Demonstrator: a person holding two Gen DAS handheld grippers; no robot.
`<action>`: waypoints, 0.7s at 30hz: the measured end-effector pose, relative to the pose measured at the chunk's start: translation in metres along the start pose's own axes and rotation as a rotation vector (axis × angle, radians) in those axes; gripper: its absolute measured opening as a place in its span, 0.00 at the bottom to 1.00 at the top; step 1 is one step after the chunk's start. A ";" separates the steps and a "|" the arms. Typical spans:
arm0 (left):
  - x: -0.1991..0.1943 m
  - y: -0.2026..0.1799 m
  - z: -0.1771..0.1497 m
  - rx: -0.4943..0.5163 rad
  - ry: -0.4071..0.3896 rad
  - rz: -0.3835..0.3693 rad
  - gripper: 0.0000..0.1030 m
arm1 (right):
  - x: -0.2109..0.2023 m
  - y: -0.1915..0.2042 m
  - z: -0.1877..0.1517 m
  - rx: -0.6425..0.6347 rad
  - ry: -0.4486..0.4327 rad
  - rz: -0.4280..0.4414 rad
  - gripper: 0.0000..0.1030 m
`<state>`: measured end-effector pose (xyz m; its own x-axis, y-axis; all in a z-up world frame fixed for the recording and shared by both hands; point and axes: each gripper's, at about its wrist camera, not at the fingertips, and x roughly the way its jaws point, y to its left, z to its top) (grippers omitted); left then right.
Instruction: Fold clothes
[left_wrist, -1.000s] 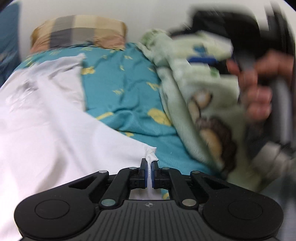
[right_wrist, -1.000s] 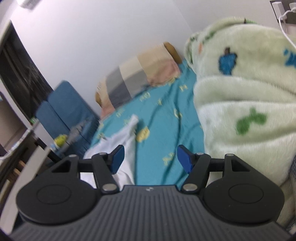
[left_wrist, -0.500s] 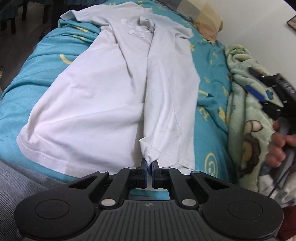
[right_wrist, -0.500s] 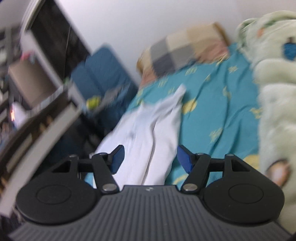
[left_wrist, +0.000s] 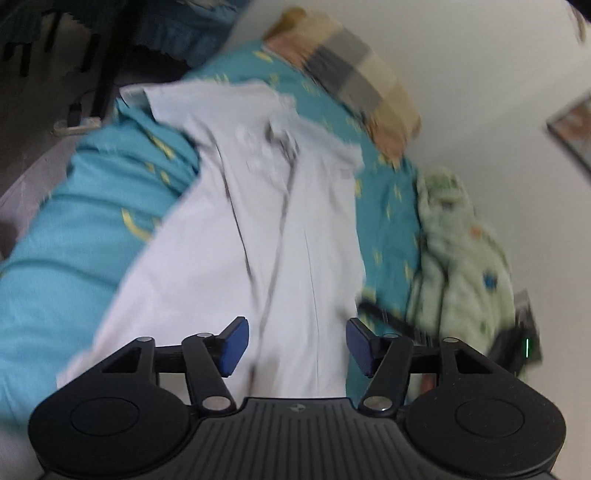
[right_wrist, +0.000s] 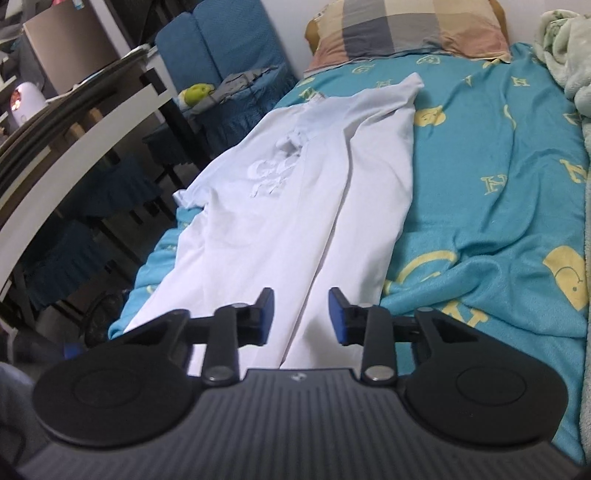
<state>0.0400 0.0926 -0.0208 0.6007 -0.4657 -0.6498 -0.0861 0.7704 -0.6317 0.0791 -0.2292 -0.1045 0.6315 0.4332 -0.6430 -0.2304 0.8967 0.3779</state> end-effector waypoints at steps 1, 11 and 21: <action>0.005 0.011 0.019 -0.038 -0.033 -0.002 0.65 | 0.001 -0.002 0.003 0.008 -0.008 -0.003 0.31; 0.093 0.147 0.153 -0.465 -0.221 0.046 0.68 | 0.018 -0.026 0.025 0.096 -0.075 -0.019 0.13; 0.160 0.206 0.203 -0.540 -0.299 0.028 0.67 | 0.051 -0.032 0.026 0.126 -0.036 -0.006 0.13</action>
<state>0.2794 0.2652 -0.1689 0.7828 -0.2460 -0.5717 -0.4481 0.4147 -0.7920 0.1381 -0.2376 -0.1323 0.6591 0.4225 -0.6222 -0.1334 0.8798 0.4562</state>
